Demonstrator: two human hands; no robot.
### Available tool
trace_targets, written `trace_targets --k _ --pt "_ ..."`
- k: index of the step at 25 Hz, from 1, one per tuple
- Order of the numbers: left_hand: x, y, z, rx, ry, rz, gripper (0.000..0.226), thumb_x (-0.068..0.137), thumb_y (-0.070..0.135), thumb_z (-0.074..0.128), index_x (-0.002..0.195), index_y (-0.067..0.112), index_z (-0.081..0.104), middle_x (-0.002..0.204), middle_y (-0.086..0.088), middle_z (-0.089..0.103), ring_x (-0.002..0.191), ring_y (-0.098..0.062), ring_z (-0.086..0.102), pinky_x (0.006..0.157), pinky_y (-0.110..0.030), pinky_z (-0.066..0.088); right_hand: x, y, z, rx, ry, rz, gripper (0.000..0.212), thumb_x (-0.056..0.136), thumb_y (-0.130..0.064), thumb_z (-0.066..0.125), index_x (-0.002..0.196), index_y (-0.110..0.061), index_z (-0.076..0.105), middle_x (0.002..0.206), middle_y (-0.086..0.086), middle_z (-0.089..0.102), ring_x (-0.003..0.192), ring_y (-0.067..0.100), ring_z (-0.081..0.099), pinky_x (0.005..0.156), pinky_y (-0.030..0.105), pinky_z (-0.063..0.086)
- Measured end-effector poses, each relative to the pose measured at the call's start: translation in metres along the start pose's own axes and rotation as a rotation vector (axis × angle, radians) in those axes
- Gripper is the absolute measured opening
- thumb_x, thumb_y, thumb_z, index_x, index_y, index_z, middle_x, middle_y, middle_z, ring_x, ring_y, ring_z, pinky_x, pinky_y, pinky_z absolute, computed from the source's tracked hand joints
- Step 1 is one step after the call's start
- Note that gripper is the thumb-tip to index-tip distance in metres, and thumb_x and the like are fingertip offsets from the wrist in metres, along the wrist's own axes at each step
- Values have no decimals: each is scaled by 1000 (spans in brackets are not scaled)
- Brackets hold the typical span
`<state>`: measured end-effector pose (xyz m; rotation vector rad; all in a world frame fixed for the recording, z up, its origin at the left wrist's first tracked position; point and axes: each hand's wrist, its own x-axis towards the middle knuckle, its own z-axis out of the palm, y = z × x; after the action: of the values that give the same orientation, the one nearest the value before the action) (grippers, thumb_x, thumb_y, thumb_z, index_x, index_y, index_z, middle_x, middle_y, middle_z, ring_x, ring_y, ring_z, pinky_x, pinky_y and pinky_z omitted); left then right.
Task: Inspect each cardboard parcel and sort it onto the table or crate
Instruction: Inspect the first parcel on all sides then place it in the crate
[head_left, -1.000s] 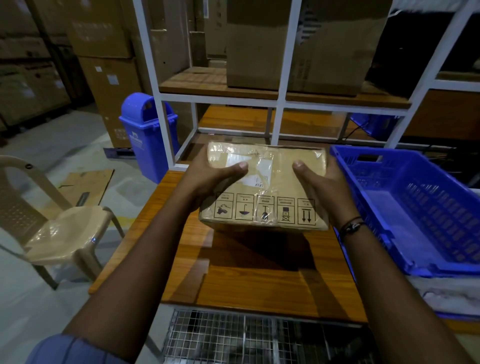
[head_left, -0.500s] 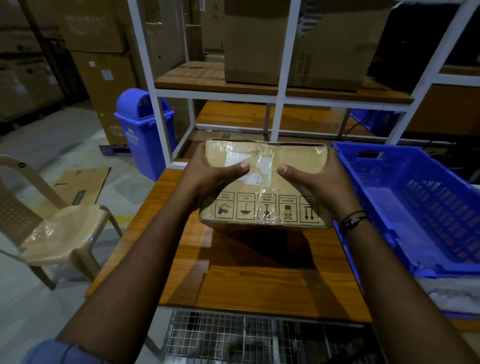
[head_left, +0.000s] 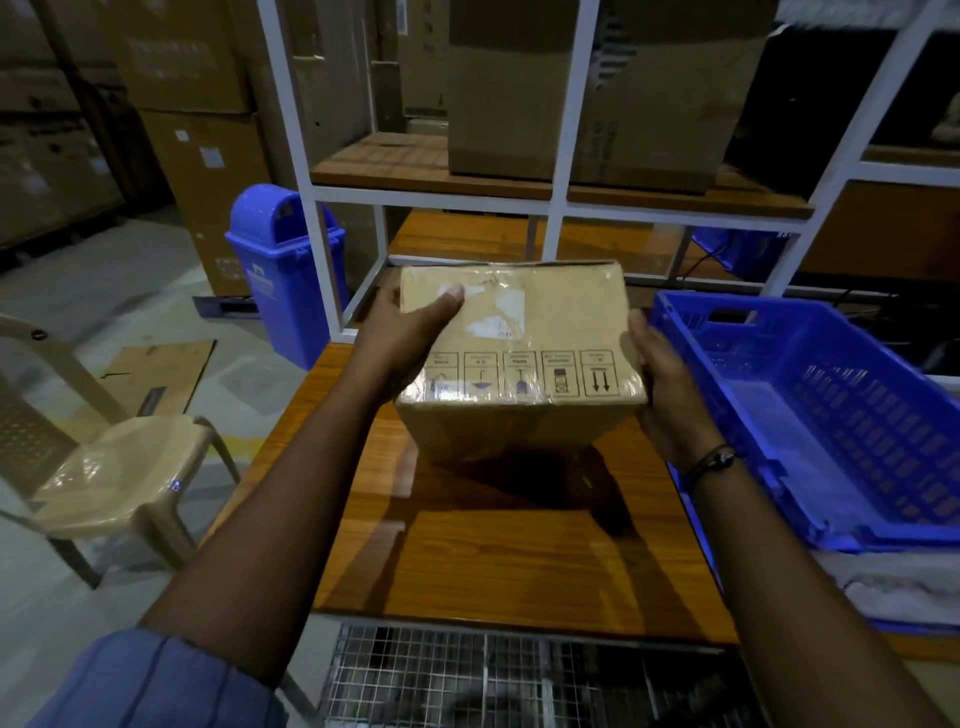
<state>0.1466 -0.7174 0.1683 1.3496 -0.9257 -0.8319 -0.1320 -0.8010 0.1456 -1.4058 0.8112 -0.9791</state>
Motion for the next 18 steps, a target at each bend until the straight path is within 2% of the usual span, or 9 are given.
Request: trace_targets --k 1,4,7,9,11,13,15,16,18 --pt "2 -1 -4 -12 23 -26 50 98 48 64 138 19 55 127 -12 69 105 -25 74 81 -39 63 -5 12 -1 60 -26 -4 77 90 -73 52 148 -22 52 136 9 68 125 30 66 99 49 55" --pt "-3 -22 -12 -157 4 -182 66 100 74 36 137 24 59 134 -17 65 119 -35 65 93 -50 56 -14 43 -1 218 -4 36 71 100 -69 23 149 -27 52 141 5 66 133 25 60 109 50 47" --pt "-17 -65 -4 -138 -46 -228 61 103 72 26 145 38 52 151 -9 53 137 -33 52 111 -57 45 -13 62 9 191 62 118 56 106 -66 17 141 -44 56 137 -6 68 134 21 58 110 49 47" --pt "-25 -78 4 -149 3 -168 58 106 67 23 152 39 45 155 -3 49 139 -29 49 114 -54 43 -9 65 18 141 142 164 53 107 -66 20 143 -47 55 137 -7 67 134 22 57 110 52 47" --pt "-27 -79 8 -103 37 -117 65 104 70 20 153 36 46 146 0 55 131 -24 55 111 -49 46 -5 54 30 148 307 229 63 105 -70 23 146 -36 56 139 -2 65 133 26 58 108 52 47" --pt "-28 -76 8 -39 53 -85 73 99 74 20 148 32 54 137 1 62 123 -19 60 105 -42 48 0 36 38 214 482 317 69 104 -71 24 134 -23 65 130 5 68 117 26 65 98 46 54" --pt "-29 -76 5 9 91 -41 66 100 70 26 138 30 61 131 4 66 118 -13 61 96 -35 47 -4 25 44 178 476 323 68 105 -68 25 112 -20 73 102 5 75 86 20 70 73 37 57" --pt "-28 -79 3 17 107 -25 56 104 62 31 135 27 62 127 6 66 115 -10 61 91 -32 48 -8 23 46 111 448 293 66 106 -66 28 107 -19 74 92 2 75 80 18 71 70 36 56" --pt "-24 -88 -3 20 124 -34 42 108 42 43 140 19 57 126 2 65 114 -13 62 84 -32 49 -10 31 46 -67 395 148 43 107 -52 44 115 -21 73 98 -2 74 92 18 71 82 41 58"
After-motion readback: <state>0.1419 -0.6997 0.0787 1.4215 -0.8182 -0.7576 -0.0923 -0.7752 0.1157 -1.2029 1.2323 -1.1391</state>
